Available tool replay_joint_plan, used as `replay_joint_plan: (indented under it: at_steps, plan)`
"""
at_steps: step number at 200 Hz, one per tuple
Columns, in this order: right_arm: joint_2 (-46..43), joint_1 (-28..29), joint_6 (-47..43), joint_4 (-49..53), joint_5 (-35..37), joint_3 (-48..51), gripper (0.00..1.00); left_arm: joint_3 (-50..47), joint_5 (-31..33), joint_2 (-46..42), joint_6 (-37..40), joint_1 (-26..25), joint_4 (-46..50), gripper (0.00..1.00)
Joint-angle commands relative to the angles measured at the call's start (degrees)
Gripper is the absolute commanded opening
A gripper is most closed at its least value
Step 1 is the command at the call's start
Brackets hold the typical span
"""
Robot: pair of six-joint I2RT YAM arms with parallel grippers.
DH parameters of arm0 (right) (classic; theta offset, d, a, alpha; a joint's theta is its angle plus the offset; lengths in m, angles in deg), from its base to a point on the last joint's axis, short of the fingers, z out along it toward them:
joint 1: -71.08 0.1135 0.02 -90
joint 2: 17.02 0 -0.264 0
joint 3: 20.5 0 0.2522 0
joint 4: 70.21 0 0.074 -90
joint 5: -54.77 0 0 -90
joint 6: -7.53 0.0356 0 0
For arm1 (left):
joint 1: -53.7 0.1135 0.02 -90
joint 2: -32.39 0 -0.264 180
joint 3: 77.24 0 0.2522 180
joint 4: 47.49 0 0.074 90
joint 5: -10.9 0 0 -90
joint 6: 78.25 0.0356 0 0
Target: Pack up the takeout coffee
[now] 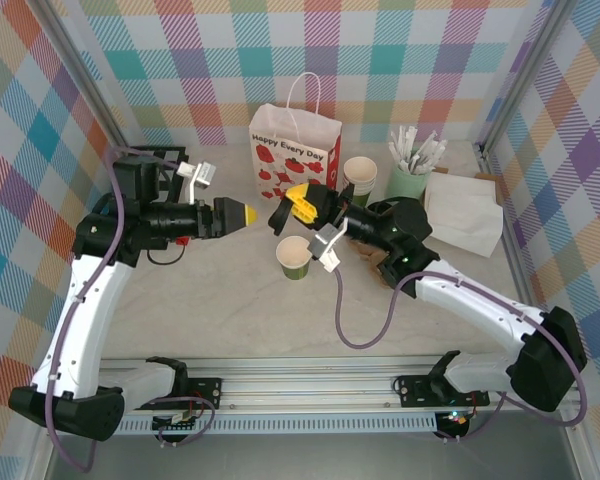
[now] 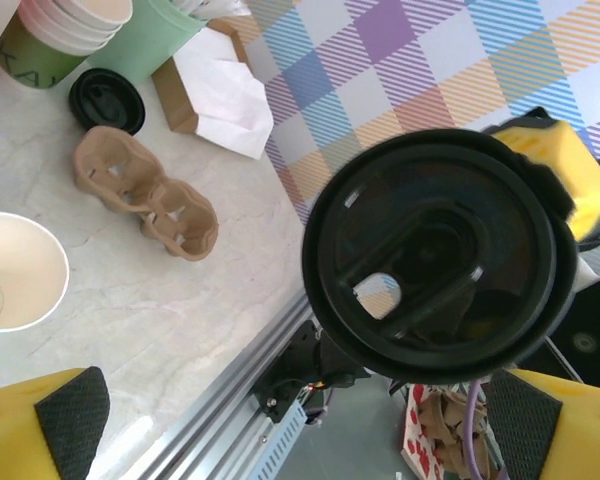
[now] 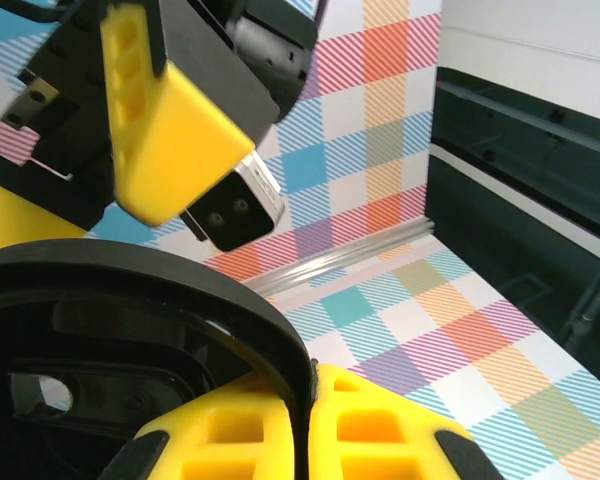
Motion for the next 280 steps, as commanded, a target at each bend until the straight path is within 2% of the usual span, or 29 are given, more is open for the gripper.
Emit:
replay_joint_plan:
  at_steps: [1, 16, 50, 69, 82, 105, 122, 147, 174, 184, 201, 219, 246, 280]
  plan:
    - [1.12, -0.42, 5.39, -9.14, -0.13, -2.04, 0.00, -0.48, -5.06, 0.22, -6.15, 0.56, -6.07, 0.97]
    - [1.48, -0.58, 7.81, -10.56, -0.29, -3.75, 0.00, 0.26, -7.07, 0.85, -9.79, 0.66, -8.19, 0.95]
    - [3.63, -0.77, 10.08, -18.19, 1.00, -3.75, 0.00, 0.71, -5.76, 0.28, -18.39, 0.74, -15.74, 0.99]
    - [4.22, -0.52, 7.96, -19.68, 0.53, -3.60, 0.00, 0.32, -6.56, 1.46, -24.36, 0.74, -20.34, 0.98]
    - [4.22, -0.18, 5.76, -19.41, -0.05, -3.49, 0.00, 0.96, -8.45, 2.66, -24.75, 0.74, -20.06, 0.95]
    - [4.69, 0.96, 2.59, -19.36, -1.60, -3.87, 0.00, 3.34, -12.10, 3.96, -22.45, 0.70, -17.01, 0.88]
    - [5.59, 1.96, 0.50, -19.55, -2.17, -4.61, 0.00, 5.84, -14.62, 4.77, -18.25, 0.48, -11.76, 0.77]
    - [7.00, 2.92, -2.35, -19.47, -3.52, -5.89, 0.00, 9.27, -18.33, 6.50, -12.35, 0.40, -3.93, 0.69]
    - [7.47, 3.28, -6.01, -17.13, -5.07, -7.21, 0.00, 10.64, -19.28, 7.40, -8.25, 0.21, 1.46, 0.52]
    - [7.34, 3.35, -7.01, -16.29, -5.66, -7.51, 0.00, 10.77, -19.27, 7.11, -7.02, 0.21, 2.69, 0.52]
    - [7.00, 3.34, -9.54, -14.26, -6.80, -8.20, 0.00, 11.94, -19.01, 6.93, -3.33, 0.21, 7.07, 0.59]
    - [6.73, 3.29, -11.64, -12.99, -8.44, -9.04, 0.00, 12.19, -18.20, 7.22, -1.26, 0.21, 10.06, 0.61]
    - [6.15, 3.35, -13.86, -9.54, -10.94, -10.39, 0.00, 12.37, -19.35, 8.84, -1.55, 0.21, 9.94, 0.48]
    - [6.41, 3.37, -15.13, -7.94, -12.08, -11.48, 0.00, 12.14, -19.70, 9.06, -1.57, 0.12, 9.06, 0.44]
